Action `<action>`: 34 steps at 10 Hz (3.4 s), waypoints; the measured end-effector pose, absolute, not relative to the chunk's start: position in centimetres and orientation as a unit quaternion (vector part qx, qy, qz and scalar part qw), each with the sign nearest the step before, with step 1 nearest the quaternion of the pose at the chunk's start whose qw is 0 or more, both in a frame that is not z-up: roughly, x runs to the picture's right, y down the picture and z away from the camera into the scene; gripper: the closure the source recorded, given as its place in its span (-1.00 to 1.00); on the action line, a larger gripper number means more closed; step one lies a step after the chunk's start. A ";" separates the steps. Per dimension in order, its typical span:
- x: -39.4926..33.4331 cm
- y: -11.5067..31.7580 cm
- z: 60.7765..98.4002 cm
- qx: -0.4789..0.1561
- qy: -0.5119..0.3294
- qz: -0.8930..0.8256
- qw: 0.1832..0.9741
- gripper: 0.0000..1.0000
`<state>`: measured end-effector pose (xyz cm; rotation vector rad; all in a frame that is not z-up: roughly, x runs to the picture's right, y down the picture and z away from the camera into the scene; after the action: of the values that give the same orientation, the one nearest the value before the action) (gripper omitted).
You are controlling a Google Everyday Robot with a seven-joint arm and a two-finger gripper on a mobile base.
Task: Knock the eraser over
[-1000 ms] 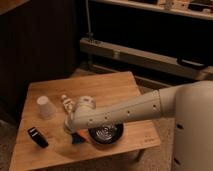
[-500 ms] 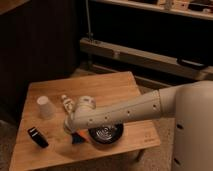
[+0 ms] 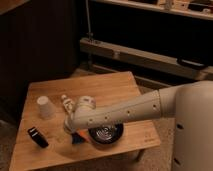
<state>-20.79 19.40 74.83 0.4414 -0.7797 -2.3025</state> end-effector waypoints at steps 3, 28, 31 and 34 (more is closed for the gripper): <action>-20.8 19.4 74.8 0.169 -0.298 -0.880 0.329 -0.60; -29.6 15.3 71.4 0.080 -0.315 -0.935 0.141 1.00; -35.4 17.2 68.2 0.131 -0.316 -0.937 0.066 1.00; -38.7 16.4 63.9 0.229 -0.368 -0.901 -0.002 0.97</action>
<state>-38.72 16.45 63.88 0.7216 -1.1584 -2.8343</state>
